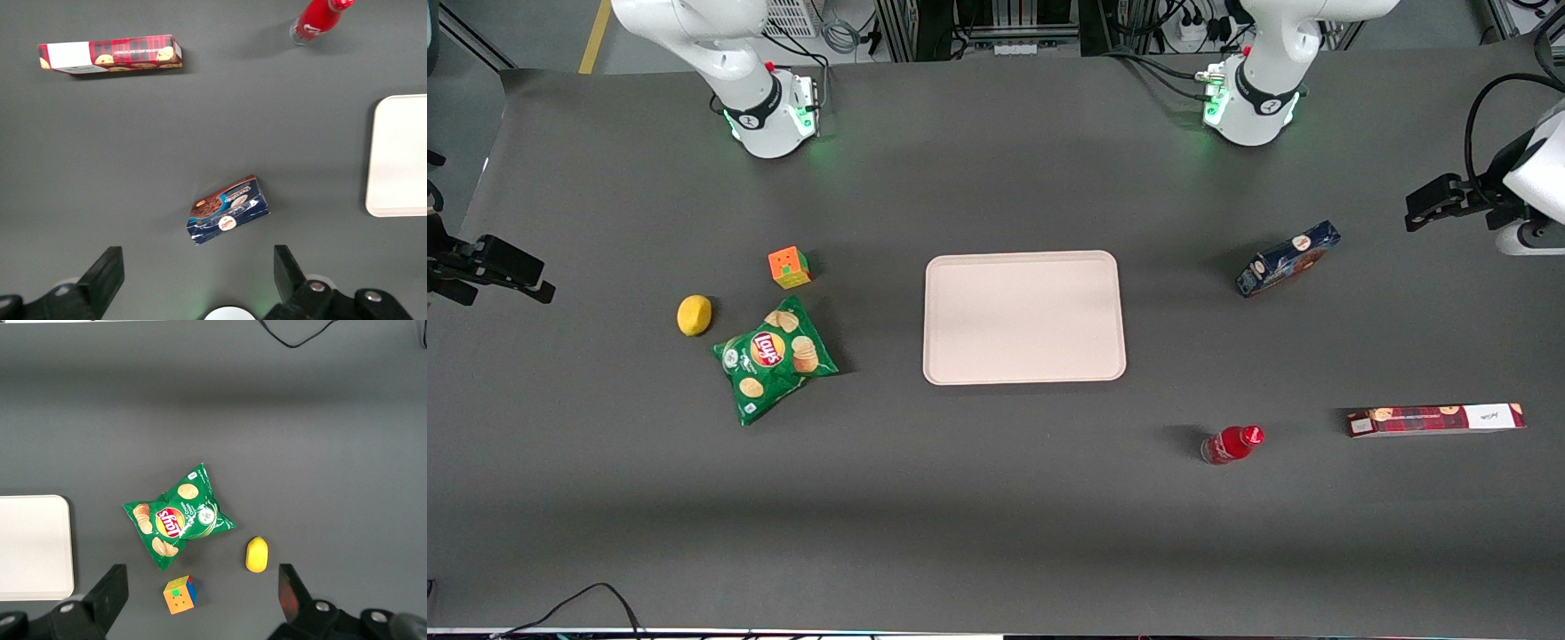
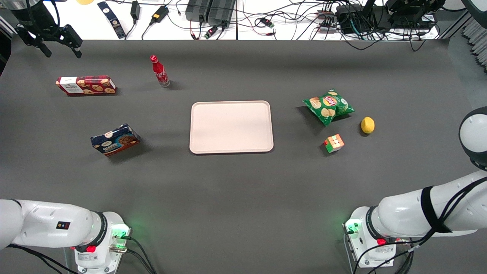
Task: Place red cookie box on tray
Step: 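Move the left gripper down over the red plaid cookie box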
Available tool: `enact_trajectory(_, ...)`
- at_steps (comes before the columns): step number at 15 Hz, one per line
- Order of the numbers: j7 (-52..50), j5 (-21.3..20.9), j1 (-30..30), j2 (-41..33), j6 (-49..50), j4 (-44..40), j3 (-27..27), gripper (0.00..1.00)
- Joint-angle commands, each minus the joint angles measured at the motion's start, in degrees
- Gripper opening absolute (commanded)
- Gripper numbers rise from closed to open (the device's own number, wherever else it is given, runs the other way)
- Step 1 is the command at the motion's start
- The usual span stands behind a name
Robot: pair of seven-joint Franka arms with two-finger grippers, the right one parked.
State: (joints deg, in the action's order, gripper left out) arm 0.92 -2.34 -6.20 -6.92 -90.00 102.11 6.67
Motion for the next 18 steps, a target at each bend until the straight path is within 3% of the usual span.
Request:
enact_trajectory(1, 0.5, 1.4, -0.4, -0.1, -0.9, -1.5, -0.2, 1.00)
enact_trajectory(10, 2.2, 1.2, -1.4, 0.7, -2.6, -2.4, -0.3, 1.00)
enact_trajectory(13, 12.7, 0.9, 0.2, 3.0, -3.5, -2.8, 0.3, 1.00)
enact_trajectory(16, 33.1, 0.4, 5.6, 7.5, -5.4, -4.9, 0.4, 1.00)
enact_trajectory(18, 47.8, -1.7, 6.1, 8.7, -10.4, -4.7, 1.8, 1.00)
